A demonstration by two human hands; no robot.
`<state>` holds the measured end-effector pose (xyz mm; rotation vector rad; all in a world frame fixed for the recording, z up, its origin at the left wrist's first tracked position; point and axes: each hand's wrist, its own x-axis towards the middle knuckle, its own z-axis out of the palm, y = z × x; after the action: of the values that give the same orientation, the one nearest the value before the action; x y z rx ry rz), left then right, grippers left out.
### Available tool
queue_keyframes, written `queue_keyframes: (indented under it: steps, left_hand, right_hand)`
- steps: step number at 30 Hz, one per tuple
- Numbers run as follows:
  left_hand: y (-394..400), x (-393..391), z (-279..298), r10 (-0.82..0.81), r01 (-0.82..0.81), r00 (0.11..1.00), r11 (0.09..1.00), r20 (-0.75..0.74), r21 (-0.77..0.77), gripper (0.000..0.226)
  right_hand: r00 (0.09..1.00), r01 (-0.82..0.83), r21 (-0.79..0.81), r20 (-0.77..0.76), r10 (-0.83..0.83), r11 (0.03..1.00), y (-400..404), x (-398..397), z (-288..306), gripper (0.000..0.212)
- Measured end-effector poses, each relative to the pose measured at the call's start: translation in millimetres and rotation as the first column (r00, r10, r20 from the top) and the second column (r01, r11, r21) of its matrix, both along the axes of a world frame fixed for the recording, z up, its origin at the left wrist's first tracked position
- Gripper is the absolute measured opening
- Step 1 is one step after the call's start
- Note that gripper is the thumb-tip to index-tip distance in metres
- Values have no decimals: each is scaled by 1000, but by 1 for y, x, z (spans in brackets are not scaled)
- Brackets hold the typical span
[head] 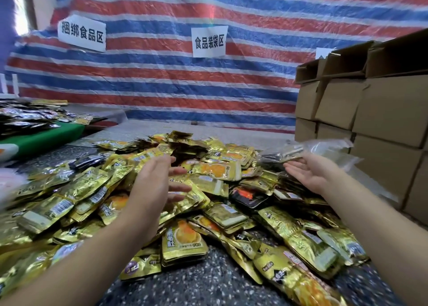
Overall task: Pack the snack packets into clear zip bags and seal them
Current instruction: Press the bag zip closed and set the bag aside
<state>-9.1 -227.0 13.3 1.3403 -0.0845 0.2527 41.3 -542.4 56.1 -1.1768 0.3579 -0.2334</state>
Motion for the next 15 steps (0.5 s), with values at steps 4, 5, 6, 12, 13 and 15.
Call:
queue_keyframes:
  steps: [4,5,6,12,13,15]
  left_hand:
    - [1,1,-1,1,-1,1000,1000,-24,12,20]
    - [1,2,-2,-5,5,1000,1000,-22,26,20]
    - [1,1,-3,-9,10,1000,999,-18,43,21]
    - [2,-2,-6,21,-22,1000,985,10,170,37]
    - [2,-3,-6,22,-20,1000,983,-8,185,44]
    - [2,-5,-4,24,-17,999,981,-35,194,55]
  right_hand:
    - [999,-14,-147,-52,7,989,8,-3,-1,34]
    - [999,-13,-182,-46,5,983,8,-2,-1,29]
    - [999,-8,-215,-37,1,977,9,-2,0,24]
    - [1000,27,-426,10,-25,904,28,-15,-1,25]
    - [1000,18,-447,11,-14,894,33,-20,-4,28]
    - [998,-43,-476,13,56,878,47,-33,-8,38]
